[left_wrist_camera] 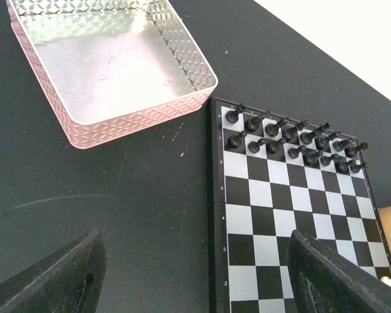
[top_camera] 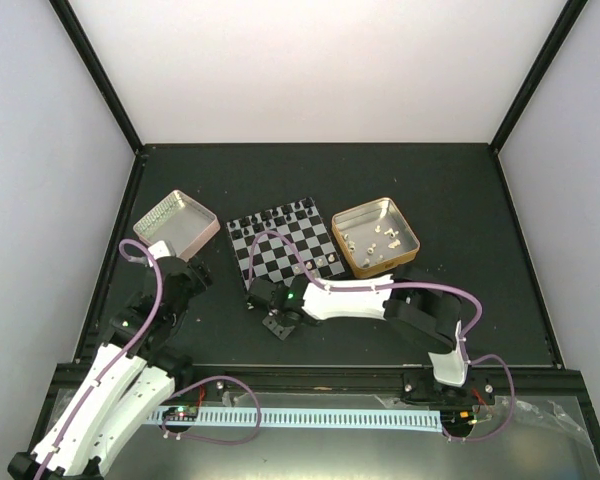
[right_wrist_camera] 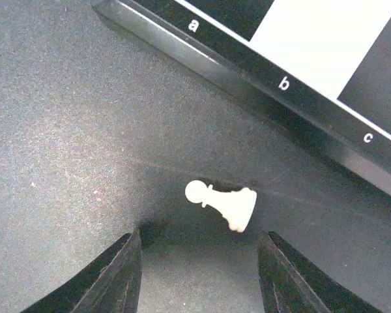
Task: Set up the chess pieces on the board
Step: Pick up the chess piece at the center of the board.
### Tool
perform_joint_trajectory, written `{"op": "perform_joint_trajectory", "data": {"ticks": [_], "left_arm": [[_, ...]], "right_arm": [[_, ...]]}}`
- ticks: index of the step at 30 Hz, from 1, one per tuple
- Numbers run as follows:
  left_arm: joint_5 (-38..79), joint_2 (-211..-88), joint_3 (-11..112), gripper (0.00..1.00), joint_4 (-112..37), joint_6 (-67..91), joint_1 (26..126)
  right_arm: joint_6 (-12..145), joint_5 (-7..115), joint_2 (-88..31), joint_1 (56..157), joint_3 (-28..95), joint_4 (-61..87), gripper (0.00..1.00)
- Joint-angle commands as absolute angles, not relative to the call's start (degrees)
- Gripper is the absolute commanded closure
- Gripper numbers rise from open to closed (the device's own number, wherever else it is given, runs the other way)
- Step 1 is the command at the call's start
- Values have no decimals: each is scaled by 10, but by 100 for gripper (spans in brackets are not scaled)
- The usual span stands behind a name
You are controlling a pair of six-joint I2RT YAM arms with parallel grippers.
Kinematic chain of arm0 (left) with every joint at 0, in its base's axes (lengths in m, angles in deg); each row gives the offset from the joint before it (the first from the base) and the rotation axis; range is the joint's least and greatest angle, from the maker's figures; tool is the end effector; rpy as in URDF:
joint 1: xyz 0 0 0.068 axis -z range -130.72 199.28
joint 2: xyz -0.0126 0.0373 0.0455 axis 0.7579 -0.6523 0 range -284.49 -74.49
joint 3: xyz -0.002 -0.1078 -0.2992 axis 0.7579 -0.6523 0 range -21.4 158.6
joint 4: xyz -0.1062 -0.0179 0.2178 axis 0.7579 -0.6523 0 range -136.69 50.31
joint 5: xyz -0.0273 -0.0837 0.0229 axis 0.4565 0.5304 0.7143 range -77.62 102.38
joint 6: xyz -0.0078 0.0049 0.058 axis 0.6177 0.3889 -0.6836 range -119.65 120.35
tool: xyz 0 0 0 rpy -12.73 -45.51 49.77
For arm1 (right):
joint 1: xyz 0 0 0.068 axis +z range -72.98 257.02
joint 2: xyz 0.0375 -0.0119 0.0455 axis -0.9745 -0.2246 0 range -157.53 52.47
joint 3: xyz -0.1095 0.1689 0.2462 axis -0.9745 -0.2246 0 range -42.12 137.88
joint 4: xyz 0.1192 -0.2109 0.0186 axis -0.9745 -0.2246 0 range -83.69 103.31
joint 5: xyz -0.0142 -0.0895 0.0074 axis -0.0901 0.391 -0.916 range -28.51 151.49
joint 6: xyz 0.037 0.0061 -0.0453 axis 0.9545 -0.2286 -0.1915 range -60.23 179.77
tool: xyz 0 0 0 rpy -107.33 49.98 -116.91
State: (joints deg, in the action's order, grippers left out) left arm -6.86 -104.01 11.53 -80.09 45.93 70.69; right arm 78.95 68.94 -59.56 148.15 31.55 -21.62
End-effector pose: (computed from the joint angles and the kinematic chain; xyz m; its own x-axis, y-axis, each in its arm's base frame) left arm 0.0631 -0.0097 0.2711 -0.4631 -0.5428 -0.7007 -0.3304 0.8393 -0.4318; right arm 0.1294 0.3612 0.1973 -0.5969 -0.7390 -0.3123 -0.7730 0.6340 -0.0227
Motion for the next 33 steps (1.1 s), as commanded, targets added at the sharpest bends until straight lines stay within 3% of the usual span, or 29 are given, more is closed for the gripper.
{"op": "perform_joint_trajectory", "data": {"ticks": [1, 9, 25, 33], "left_arm": [[-65, -1038, 111, 22, -788, 451, 701], [-63, -1039, 110, 22, -784, 448, 701], [-59, -1042, 111, 21, -780, 447, 700], [-97, -1029, 116, 22, -802, 459, 699]], "right_arm": [[773, 677, -573, 1469, 309, -195, 50], [736, 653, -570, 1452, 314, -178, 47], [898, 655, -613, 1446, 390, -205, 49], [944, 702, -645, 1446, 420, -264, 64]]}}
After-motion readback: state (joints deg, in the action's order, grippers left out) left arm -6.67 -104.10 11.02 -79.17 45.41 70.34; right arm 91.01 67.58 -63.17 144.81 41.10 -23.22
